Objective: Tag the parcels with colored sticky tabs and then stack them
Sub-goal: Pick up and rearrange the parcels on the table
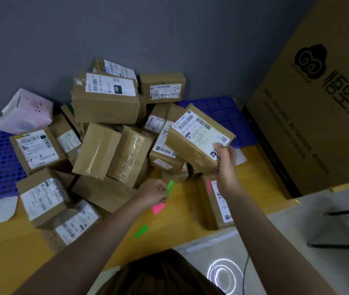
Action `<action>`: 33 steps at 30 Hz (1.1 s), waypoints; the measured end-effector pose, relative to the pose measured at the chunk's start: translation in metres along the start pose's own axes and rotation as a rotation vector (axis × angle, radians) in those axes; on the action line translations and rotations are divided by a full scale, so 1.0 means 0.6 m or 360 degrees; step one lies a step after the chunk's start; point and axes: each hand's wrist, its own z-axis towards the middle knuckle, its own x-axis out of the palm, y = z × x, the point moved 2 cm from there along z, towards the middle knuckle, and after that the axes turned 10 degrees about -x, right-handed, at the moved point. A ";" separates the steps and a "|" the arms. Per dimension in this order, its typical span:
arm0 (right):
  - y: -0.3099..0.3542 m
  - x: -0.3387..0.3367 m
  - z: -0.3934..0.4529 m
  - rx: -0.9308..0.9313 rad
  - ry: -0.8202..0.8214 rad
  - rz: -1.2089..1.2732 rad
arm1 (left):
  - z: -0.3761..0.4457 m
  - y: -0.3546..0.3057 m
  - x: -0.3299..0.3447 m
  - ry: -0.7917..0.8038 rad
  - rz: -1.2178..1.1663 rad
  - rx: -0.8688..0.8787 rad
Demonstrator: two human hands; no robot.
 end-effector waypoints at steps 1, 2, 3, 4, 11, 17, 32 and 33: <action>-0.007 -0.009 -0.007 0.0008 0.0026 -0.0009 | 0.007 0.020 0.005 -0.0026 0.0139 -0.0009; -0.017 -0.019 -0.014 0.0022 0.0052 -0.0031 | 0.011 0.038 0.009 -0.0040 0.0292 -0.0017; -0.027 -0.027 -0.023 0.0046 0.0086 -0.0078 | 0.017 0.057 0.015 -0.0049 0.0469 -0.0015; -0.042 -0.036 -0.031 0.0068 0.0127 -0.0147 | 0.020 0.071 0.020 -0.0066 0.0670 -0.0001; -0.100 -0.067 -0.075 0.0237 0.0242 -0.0010 | 0.031 0.123 0.037 -0.0158 0.1028 -0.0054; -0.108 -0.074 -0.083 0.0072 0.0381 -0.0155 | -0.006 0.060 0.023 -0.0004 -0.0820 -0.0131; -0.106 -0.076 -0.081 0.0283 0.0879 -0.0139 | -0.059 -0.043 -0.060 -0.0046 -0.0818 0.0350; -0.107 -0.075 -0.083 0.0300 0.0997 -0.0237 | -0.063 -0.051 -0.066 -0.0072 -0.0743 0.0380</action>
